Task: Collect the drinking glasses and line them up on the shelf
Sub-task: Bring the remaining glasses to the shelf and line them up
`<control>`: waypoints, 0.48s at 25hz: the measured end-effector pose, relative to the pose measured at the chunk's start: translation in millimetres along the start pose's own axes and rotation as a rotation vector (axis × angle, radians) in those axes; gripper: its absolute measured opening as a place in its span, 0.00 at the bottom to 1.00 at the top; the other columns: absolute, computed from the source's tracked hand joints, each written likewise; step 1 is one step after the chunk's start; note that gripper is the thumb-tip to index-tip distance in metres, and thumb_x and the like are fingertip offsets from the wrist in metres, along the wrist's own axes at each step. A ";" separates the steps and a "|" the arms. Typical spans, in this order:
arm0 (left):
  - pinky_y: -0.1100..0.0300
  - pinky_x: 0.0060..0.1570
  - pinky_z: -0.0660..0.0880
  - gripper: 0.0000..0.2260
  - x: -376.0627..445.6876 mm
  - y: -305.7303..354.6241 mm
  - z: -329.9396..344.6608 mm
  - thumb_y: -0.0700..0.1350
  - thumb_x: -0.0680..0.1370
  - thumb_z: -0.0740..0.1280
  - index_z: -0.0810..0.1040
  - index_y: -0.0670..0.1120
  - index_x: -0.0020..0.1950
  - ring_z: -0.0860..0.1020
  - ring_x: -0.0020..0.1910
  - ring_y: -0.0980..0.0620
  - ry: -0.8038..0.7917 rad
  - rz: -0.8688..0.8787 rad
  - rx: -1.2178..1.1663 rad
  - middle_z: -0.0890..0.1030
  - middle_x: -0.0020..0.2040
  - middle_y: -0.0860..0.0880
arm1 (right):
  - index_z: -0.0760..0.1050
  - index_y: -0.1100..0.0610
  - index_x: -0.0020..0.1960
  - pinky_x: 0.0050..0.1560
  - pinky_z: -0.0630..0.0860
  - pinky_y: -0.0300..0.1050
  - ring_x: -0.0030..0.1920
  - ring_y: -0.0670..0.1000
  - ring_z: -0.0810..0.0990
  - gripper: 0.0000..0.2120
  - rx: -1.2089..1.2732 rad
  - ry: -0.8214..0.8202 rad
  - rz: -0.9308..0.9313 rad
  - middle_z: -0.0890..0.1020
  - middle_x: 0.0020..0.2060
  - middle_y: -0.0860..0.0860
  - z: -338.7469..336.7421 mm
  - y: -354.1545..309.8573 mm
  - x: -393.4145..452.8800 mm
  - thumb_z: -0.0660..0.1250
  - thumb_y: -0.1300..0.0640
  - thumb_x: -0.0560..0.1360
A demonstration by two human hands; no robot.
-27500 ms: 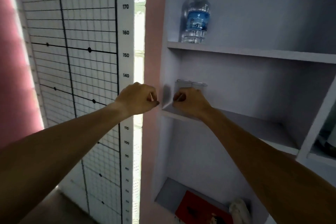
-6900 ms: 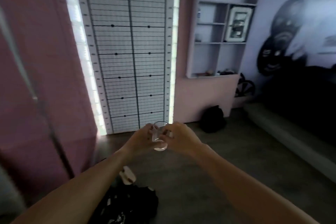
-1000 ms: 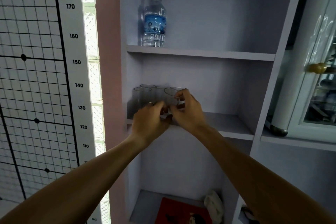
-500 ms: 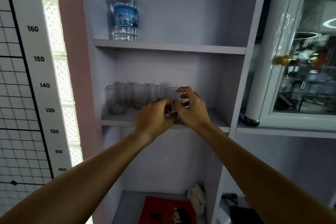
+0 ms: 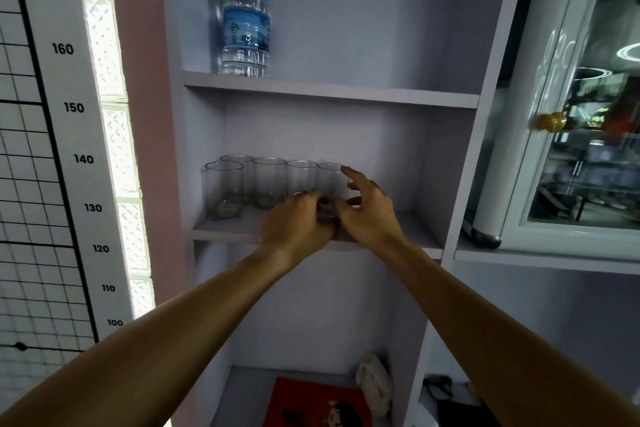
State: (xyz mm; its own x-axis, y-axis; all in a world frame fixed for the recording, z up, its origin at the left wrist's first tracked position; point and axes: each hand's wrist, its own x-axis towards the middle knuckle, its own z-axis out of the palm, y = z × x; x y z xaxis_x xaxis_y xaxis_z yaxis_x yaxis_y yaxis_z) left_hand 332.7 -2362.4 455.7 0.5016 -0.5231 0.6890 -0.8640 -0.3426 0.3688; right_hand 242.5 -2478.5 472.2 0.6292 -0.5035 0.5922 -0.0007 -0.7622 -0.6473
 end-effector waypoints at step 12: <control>0.54 0.39 0.80 0.11 -24.7 -31.5 -42.1 0.57 0.70 0.67 0.82 0.51 0.43 0.82 0.40 0.49 0.024 -0.042 0.079 0.85 0.40 0.52 | 0.76 0.53 0.63 0.59 0.73 0.61 0.61 0.61 0.70 0.19 -0.255 0.223 -0.218 0.76 0.59 0.58 25.6 -25.5 -3.4 0.68 0.58 0.72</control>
State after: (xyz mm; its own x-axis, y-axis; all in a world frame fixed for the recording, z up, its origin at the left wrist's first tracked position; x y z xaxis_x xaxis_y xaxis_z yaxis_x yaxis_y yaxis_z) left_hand 345.7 -2305.8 453.3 0.5357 -0.4884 0.6888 -0.8355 -0.4250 0.3484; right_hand 260.3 -2446.9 474.4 0.4519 -0.3729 0.8104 -0.0962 -0.9235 -0.3713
